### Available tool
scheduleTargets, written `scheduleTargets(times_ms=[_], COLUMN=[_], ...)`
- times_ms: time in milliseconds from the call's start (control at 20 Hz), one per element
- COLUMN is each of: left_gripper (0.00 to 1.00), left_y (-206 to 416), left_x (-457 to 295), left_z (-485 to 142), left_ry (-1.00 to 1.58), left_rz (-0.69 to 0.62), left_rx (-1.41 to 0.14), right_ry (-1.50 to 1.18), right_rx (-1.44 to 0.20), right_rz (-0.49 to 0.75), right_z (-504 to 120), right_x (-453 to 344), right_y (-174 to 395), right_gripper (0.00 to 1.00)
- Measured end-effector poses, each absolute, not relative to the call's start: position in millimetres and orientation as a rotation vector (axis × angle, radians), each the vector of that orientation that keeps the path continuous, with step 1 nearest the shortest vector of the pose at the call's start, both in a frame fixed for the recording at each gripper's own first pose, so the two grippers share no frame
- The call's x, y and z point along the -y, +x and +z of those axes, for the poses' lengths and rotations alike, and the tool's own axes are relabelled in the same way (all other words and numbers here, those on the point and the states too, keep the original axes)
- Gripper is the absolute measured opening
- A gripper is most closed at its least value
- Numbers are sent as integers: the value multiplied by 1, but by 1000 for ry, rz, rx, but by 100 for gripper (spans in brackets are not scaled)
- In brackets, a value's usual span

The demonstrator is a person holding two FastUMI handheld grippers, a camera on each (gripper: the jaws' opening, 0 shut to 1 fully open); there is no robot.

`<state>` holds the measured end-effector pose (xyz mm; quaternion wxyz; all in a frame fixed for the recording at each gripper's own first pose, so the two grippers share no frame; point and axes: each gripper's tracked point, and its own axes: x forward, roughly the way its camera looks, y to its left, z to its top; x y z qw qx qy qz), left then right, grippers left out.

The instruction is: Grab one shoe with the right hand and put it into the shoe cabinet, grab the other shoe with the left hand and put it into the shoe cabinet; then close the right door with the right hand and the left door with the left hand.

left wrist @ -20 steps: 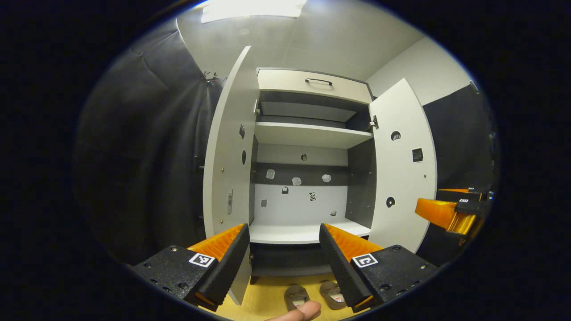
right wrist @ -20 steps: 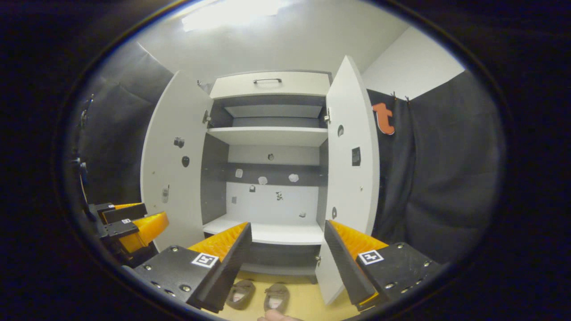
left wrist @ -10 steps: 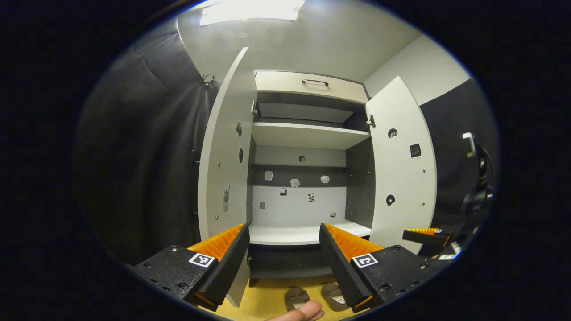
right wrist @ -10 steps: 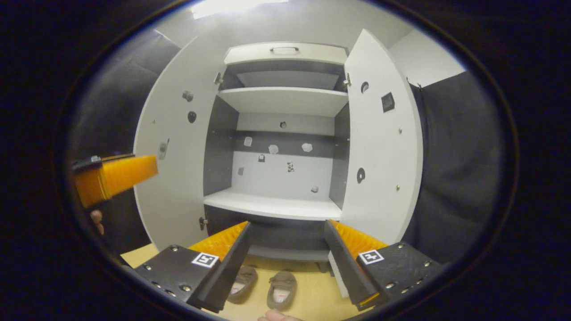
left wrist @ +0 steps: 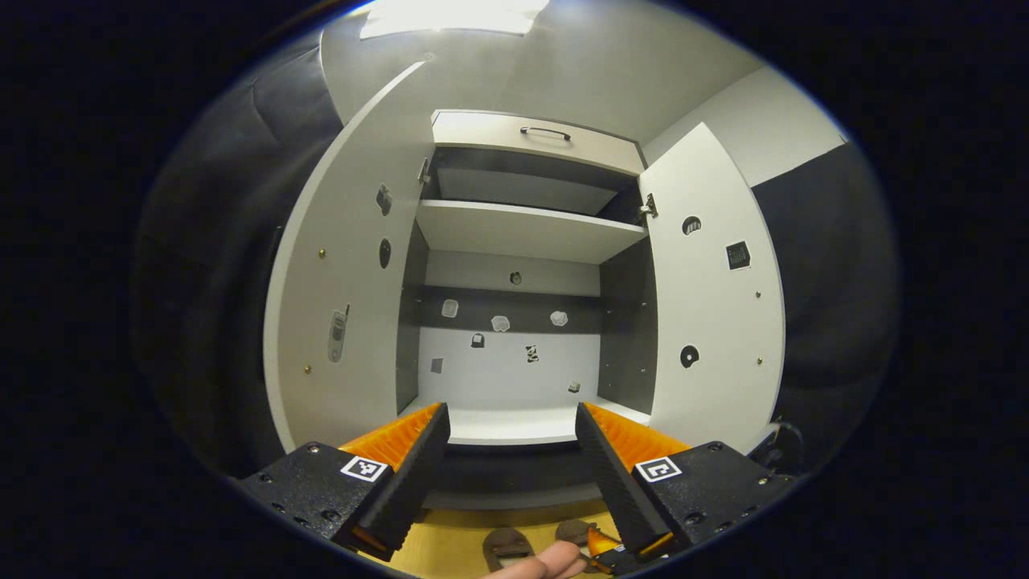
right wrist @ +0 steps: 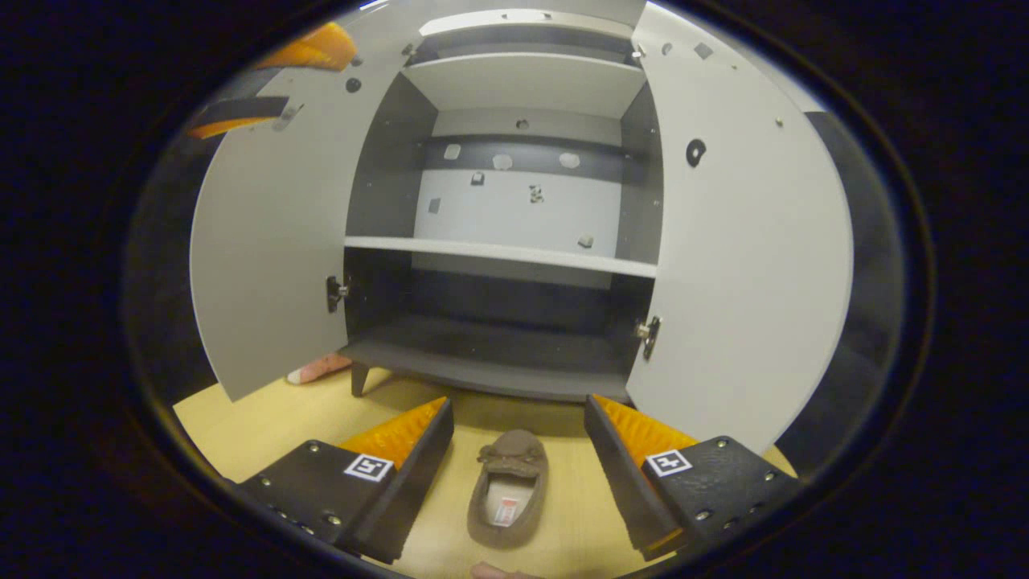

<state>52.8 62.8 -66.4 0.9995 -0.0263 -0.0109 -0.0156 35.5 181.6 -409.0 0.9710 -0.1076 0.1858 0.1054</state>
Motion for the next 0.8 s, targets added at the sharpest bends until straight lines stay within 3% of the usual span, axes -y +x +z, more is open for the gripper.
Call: scheduleTargets(times_ms=[50, 250, 550, 650, 800], left_gripper=[93, 96, 95, 95, 96], left_y=[59, 75, 93, 104, 116], left_x=[-59, -61, -81, -84, -87], left_z=[-61, -65, -97, -102, -119], left_ry=[-59, -81, -11, -11, -19], left_rz=[-48, -57, -47, -37, -22], left_rx=[51, 86, 85, 70, 24], right_ry=[-200, -192, -169, -170, -95], right_rx=[-410, -518, -621, -615, -660], right_rz=[217, 213, 148, 133, 121], right_z=[-428, -494, -550, -549, -561], right_x=[-184, -188, -182, -182, -190], right_y=[34, 28, 40, 49, 57], right_gripper=[99, 99, 86, 74, 76])
